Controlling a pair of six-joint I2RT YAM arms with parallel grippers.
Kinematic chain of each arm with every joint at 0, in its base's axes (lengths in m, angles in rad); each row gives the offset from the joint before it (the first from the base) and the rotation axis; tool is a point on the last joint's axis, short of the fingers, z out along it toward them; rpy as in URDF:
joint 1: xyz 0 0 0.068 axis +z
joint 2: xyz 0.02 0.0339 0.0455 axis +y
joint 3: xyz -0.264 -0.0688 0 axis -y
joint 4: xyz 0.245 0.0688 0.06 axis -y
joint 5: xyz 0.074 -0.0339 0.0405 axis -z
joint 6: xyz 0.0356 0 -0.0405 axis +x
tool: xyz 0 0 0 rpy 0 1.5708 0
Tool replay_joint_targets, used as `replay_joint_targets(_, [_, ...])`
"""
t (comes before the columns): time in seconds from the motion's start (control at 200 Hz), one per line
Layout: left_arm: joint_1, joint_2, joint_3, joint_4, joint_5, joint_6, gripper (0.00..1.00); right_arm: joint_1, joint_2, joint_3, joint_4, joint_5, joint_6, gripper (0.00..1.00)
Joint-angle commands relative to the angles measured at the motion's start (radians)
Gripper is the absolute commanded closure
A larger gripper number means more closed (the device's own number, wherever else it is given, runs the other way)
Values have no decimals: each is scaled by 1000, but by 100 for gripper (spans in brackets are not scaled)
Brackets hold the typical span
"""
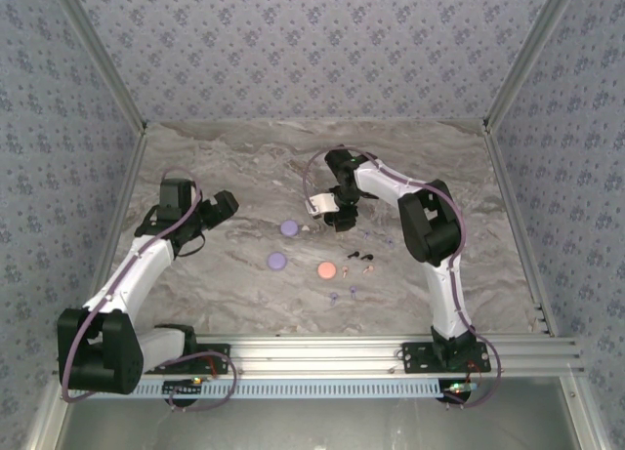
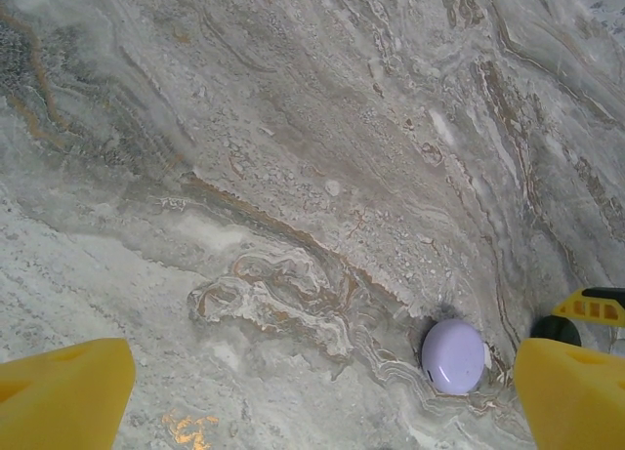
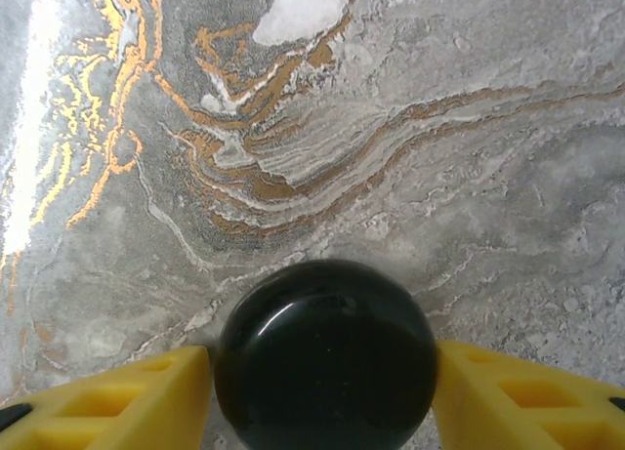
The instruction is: Insert the wireless bluetooth earbuds into the charging case
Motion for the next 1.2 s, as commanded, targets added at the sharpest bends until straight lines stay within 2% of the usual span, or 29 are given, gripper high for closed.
replay_joint_targets(0.0, [-2,-7,42,-23,-13,20,1,-1,16,-8,-37,5,14,41])
replay_joint_targets(0.245, [-2,-9,47,2,40,27,1,-12,-66,-70,51,-60,87,49])
replay_joint_targets(0.53, [-26,-16,30,247,340,-38,3,-54,-392,-319,364,-207,368,49])
replay_joint_targets(0.65, [-86,0,41,346,429,-89,4,-57,-534,-434,488,-244,491,48])
replay_joint_targets(0.81, [-211,50,85,434,468,-129,6,-53,-698,-568,599,-258,603,48])
replay_joint_targets(0.994, [-328,147,161,518,511,-184,15,-34,-825,-659,650,-227,647,48])
replay_joint_targets(1.194, [-402,242,265,487,587,-139,23,-28,-908,-715,663,-220,678,47])
